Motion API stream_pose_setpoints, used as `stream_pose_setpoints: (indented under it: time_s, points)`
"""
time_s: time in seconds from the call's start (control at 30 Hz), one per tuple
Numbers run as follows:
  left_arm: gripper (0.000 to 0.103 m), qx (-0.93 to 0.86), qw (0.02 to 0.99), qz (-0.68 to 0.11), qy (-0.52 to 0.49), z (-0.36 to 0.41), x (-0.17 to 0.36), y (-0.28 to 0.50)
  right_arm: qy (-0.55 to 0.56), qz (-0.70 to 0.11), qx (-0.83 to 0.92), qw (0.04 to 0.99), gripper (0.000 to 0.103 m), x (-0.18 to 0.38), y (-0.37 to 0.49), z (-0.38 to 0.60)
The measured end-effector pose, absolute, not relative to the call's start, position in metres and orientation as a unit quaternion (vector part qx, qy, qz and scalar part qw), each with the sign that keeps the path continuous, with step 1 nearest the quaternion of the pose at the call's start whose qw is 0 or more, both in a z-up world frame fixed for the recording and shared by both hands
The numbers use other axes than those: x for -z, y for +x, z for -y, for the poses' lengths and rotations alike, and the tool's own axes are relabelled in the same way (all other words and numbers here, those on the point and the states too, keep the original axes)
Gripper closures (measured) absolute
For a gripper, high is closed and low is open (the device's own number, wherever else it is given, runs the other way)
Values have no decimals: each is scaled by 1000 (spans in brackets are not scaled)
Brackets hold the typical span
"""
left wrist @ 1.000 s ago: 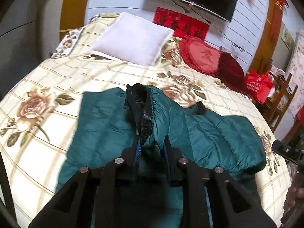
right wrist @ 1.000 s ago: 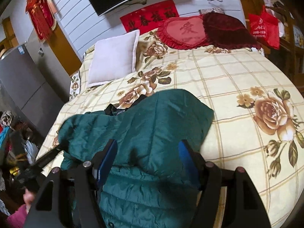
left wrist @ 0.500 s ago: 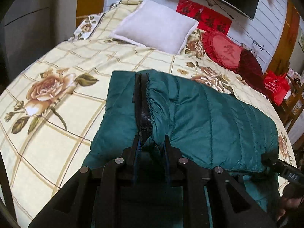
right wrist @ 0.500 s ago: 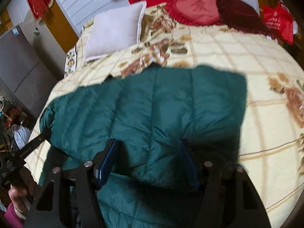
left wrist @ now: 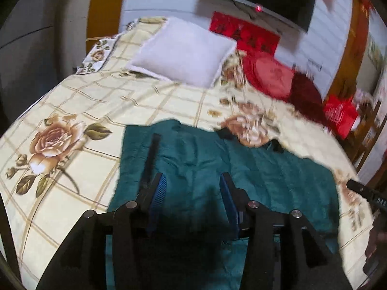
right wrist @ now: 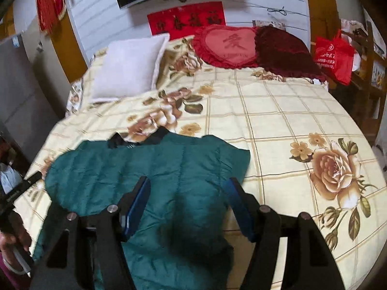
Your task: Fold large clothes
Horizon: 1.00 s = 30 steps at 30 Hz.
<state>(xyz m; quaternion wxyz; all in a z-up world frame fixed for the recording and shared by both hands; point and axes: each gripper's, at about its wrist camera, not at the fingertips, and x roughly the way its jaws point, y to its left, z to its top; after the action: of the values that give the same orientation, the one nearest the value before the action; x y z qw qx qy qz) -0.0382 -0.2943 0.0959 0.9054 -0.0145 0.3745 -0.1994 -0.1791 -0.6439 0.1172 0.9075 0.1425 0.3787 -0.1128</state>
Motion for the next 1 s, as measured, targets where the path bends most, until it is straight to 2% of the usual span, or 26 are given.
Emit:
stream_pose_setpoints:
  time_s: [0.2, 0.33, 0.47, 0.67, 0.8, 0.9, 1.0]
  points:
    - [54, 161, 892, -421, 26, 309, -52, -7, 120, -418, 110, 894, 35, -69, -130, 622]
    - [54, 167, 895, -412, 48, 320, -48, -8, 83, -431, 135, 888, 34, -40, -118, 621]
    - [54, 165, 893, -413, 69, 331, -45, -7, 99, -435, 145, 883, 34, -41, -124, 630]
    - [54, 171, 894, -411, 55, 327, -43, -7, 112, -403, 107, 902, 34, -79, -162, 611]
    - [54, 172, 895, -407, 59, 329, -42, -7, 66, -437, 113, 890, 34, -58, -169, 592]
    - [54, 172, 896, -405, 60, 329, -41, -8, 38, -432, 116, 894, 34, -38, -168, 586]
    - [54, 173, 895, -407, 58, 329, -40, -8, 33, -440, 121, 889, 33, -42, -165, 584]
